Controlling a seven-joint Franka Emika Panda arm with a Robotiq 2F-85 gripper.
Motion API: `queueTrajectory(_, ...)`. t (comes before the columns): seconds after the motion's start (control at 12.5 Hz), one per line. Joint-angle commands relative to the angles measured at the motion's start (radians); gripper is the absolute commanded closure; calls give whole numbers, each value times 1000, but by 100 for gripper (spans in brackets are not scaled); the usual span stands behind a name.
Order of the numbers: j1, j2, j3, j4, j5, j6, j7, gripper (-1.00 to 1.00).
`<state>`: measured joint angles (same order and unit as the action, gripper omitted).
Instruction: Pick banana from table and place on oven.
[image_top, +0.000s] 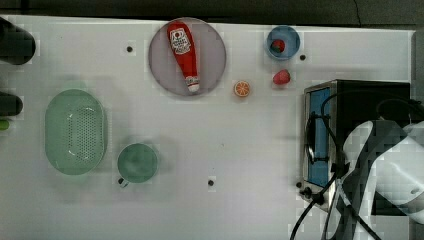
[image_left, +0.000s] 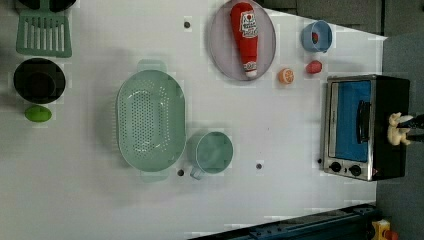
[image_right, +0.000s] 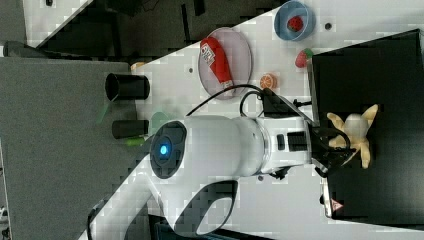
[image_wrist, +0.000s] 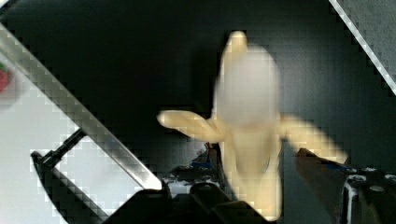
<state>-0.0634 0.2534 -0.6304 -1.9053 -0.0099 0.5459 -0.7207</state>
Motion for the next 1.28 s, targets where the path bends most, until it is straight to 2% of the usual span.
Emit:
queueTrajectory(0.08, 7, -36, 5, 25, 6, 11, -38, -90)
queueTrajectory(0.16, 7, -41, 4, 37, 5, 10, -40, -100)
queueTrajectory(0.4, 18, -93, 11, 108, 2, -31, -97, -100)
queueTrajectory(0.64, 56, -189, 49, 175, 2, -179, -75, -100)
queueTrajectory(0.96, 106, -313, 211, 173, -7, -411, 235, -100)
queueTrajectory(1.04, 117, -363, 385, 170, -9, -521, 591, -100)
queueTrajectory(1.28, 117, -391, 499, 168, -16, -522, 736, -100)
